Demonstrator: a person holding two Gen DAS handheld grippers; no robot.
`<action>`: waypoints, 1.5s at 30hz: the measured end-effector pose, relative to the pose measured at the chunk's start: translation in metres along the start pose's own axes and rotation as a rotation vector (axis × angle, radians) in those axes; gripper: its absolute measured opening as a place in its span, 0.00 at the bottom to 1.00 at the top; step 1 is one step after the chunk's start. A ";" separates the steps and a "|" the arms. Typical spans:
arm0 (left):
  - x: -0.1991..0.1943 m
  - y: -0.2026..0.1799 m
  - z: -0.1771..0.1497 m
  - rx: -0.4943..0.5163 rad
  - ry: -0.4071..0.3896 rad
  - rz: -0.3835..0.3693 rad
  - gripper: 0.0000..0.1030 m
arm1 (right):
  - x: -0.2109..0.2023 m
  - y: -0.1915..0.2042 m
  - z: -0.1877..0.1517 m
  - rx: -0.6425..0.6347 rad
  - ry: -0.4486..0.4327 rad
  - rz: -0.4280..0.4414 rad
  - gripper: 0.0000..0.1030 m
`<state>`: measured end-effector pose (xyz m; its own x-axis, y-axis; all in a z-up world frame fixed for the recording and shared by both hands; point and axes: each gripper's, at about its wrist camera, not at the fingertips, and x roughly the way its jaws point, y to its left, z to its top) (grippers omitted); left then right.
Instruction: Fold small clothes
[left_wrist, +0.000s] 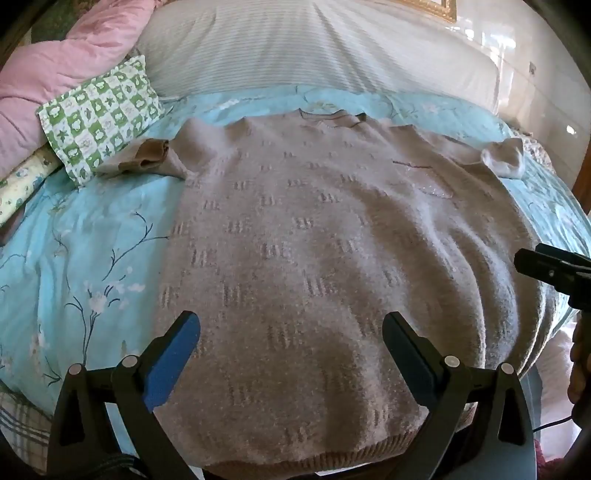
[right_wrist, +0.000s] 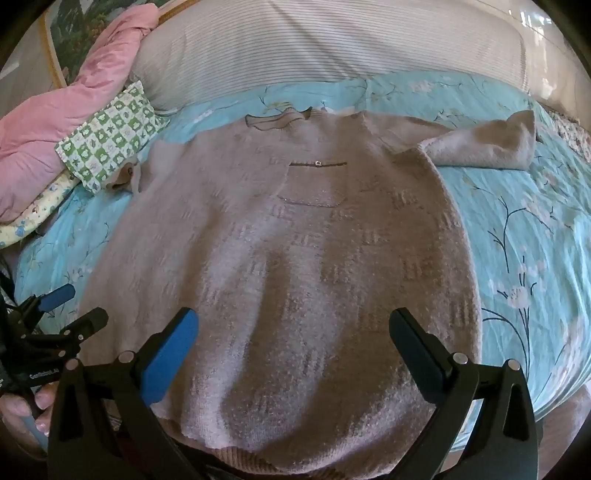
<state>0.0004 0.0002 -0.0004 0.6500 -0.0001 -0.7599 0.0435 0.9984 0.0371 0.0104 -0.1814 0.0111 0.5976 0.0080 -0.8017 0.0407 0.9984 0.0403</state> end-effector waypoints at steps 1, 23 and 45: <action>0.001 0.000 0.000 -0.002 0.001 0.000 0.97 | 0.000 0.000 0.000 -0.001 0.001 -0.001 1.00; 0.003 0.003 -0.004 -0.008 0.007 0.005 0.97 | 0.000 0.005 -0.003 0.005 -0.001 0.000 1.00; 0.004 0.007 -0.003 -0.013 0.018 -0.004 0.97 | 0.001 0.008 -0.004 0.008 0.001 0.002 1.00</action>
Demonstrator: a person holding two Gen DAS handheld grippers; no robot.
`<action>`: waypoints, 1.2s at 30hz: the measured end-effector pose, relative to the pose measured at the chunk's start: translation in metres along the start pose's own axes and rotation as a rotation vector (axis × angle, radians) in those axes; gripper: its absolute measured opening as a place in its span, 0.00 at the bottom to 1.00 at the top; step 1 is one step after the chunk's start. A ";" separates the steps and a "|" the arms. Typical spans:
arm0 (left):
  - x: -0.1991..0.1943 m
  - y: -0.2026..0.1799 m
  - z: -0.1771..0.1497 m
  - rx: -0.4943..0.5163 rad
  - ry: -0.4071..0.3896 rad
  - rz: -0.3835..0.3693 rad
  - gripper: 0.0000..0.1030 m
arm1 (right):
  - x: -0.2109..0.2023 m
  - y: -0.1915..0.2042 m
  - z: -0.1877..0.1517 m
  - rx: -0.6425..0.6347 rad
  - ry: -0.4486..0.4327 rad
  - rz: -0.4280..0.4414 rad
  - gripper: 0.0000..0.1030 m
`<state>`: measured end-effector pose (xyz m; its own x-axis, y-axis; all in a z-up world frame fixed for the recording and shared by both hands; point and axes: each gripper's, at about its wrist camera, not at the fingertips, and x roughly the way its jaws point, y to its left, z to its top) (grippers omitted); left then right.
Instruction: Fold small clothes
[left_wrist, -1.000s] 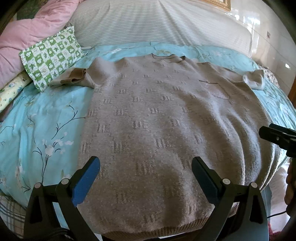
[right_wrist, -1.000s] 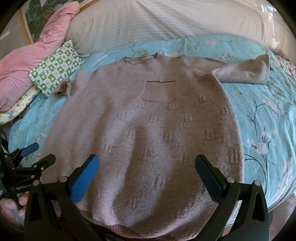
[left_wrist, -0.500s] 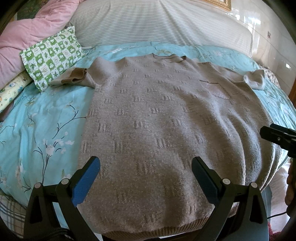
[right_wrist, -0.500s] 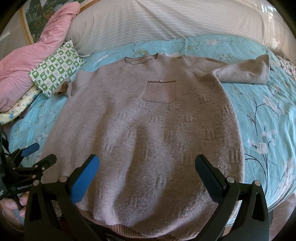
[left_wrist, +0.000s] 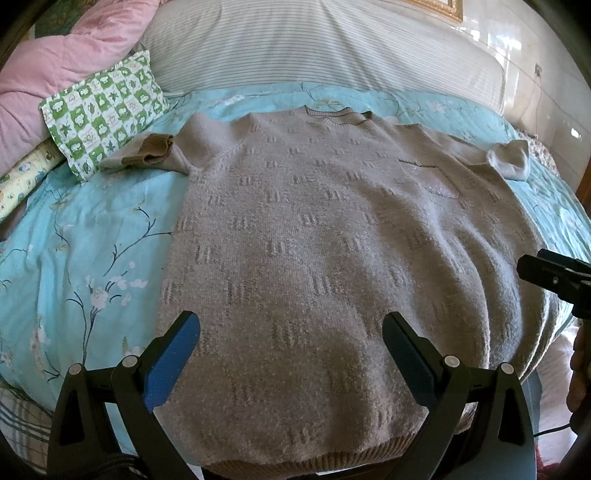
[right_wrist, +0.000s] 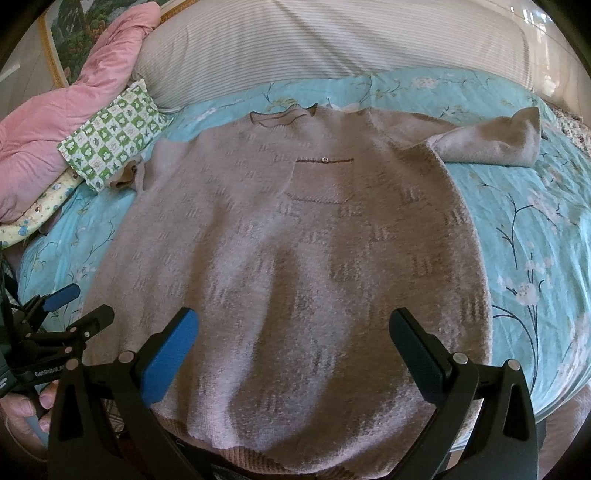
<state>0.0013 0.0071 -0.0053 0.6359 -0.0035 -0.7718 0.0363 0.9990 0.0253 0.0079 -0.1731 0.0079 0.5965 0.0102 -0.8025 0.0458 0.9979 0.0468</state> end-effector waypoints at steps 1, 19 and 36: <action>0.000 0.001 0.000 -0.001 0.001 0.000 0.97 | 0.000 -0.001 0.000 -0.001 -0.001 0.000 1.00; 0.016 -0.002 0.025 0.008 0.006 -0.054 0.97 | -0.006 -0.033 0.012 0.102 -0.024 0.002 1.00; 0.059 0.001 0.085 0.023 -0.009 -0.002 0.97 | 0.000 -0.202 0.181 0.259 -0.182 -0.162 0.90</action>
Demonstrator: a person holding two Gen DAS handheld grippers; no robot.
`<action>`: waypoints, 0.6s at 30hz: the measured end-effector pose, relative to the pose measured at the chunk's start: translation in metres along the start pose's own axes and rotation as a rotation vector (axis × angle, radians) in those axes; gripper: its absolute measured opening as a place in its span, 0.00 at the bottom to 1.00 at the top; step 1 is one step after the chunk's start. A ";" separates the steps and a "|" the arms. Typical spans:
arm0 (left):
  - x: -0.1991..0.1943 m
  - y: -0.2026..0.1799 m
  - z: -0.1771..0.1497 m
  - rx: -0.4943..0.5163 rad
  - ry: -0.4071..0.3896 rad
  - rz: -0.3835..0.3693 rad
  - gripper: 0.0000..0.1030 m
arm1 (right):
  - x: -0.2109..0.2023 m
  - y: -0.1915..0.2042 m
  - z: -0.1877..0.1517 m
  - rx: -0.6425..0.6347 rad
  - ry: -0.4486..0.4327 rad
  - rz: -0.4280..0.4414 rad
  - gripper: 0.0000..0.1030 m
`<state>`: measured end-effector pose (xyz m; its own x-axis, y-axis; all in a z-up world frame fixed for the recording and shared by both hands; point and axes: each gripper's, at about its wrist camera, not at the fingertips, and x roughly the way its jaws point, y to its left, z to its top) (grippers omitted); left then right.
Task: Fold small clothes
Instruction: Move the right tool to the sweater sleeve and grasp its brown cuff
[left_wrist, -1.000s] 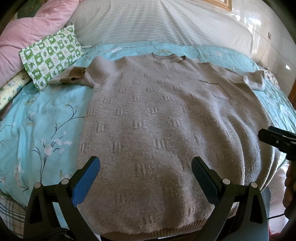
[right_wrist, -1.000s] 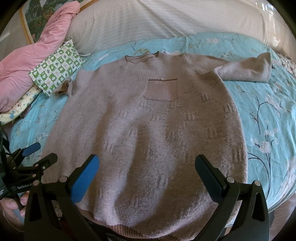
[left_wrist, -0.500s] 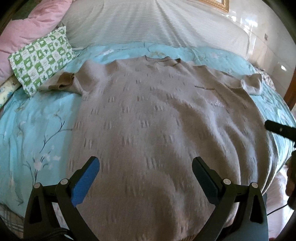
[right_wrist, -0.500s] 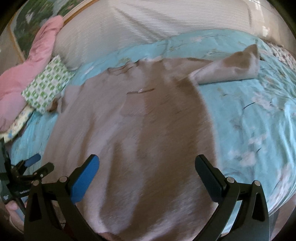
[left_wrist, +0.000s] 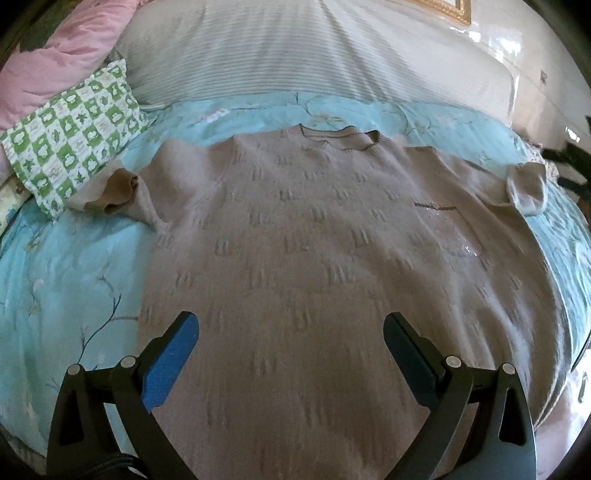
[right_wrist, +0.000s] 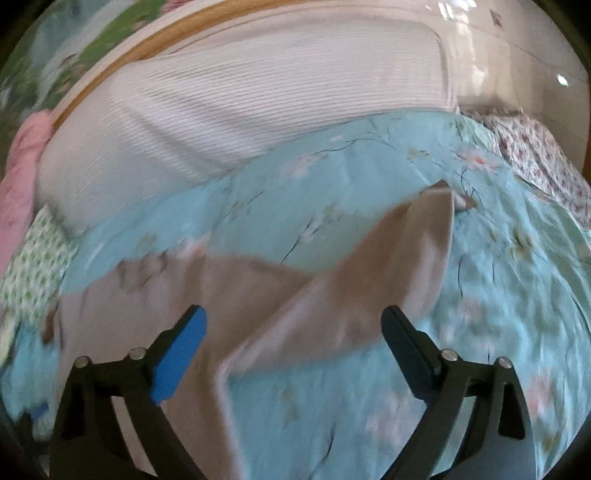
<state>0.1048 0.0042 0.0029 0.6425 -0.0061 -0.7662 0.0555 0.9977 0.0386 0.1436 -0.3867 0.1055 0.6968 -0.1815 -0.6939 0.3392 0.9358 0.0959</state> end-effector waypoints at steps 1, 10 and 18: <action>0.003 0.000 0.002 0.001 0.000 -0.001 0.97 | 0.009 -0.008 0.011 0.018 0.001 -0.004 0.89; 0.038 0.000 0.023 -0.020 0.039 -0.014 0.97 | 0.100 -0.064 0.084 0.195 0.061 -0.056 0.69; 0.067 0.004 0.031 -0.036 0.083 0.007 0.97 | 0.162 -0.115 0.097 0.248 0.160 -0.234 0.68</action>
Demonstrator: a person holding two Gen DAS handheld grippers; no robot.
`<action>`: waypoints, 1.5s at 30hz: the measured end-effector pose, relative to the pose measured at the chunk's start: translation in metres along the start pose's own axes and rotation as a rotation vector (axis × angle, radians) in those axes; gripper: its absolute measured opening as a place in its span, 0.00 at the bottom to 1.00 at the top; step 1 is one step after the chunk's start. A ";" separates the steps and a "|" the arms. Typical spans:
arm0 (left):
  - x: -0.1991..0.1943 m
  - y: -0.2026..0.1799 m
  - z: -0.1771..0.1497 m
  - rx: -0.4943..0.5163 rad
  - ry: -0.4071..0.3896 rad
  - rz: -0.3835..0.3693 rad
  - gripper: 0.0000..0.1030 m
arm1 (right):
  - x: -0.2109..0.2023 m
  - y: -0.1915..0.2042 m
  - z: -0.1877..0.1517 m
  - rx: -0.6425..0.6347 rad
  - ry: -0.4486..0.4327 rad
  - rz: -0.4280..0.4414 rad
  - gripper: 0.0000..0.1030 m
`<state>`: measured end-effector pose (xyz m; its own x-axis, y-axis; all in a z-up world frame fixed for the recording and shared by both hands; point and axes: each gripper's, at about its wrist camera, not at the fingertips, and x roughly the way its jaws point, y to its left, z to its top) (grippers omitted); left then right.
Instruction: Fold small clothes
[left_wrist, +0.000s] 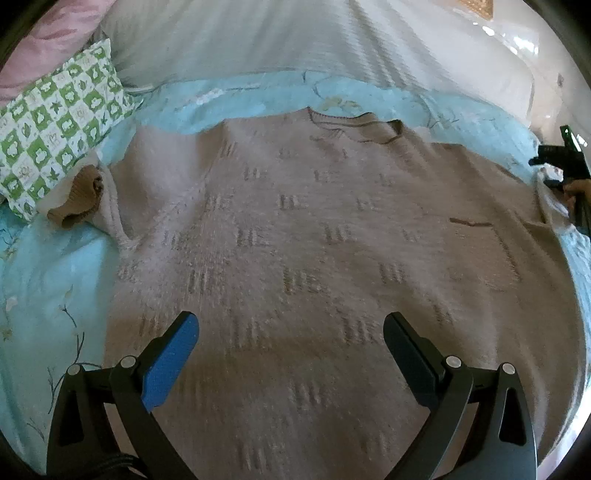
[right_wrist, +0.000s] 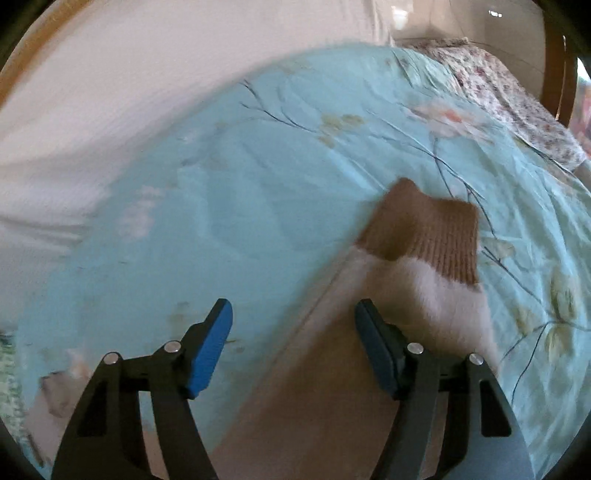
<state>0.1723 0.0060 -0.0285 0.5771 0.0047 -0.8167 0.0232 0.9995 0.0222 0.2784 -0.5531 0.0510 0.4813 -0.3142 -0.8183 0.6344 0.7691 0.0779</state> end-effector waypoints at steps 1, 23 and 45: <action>0.003 0.001 0.001 -0.003 0.004 -0.002 0.97 | 0.004 -0.001 0.000 -0.011 0.003 -0.006 0.68; -0.027 0.037 -0.002 -0.122 -0.055 -0.076 0.97 | -0.113 0.166 -0.122 -0.387 -0.059 0.579 0.07; -0.008 0.085 0.006 -0.304 0.014 -0.362 0.97 | -0.098 0.261 -0.296 -0.579 0.318 0.872 0.37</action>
<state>0.1743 0.0906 -0.0166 0.5646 -0.3477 -0.7485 -0.0206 0.9007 -0.4340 0.2172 -0.1568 -0.0170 0.3959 0.5599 -0.7279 -0.2692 0.8286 0.4909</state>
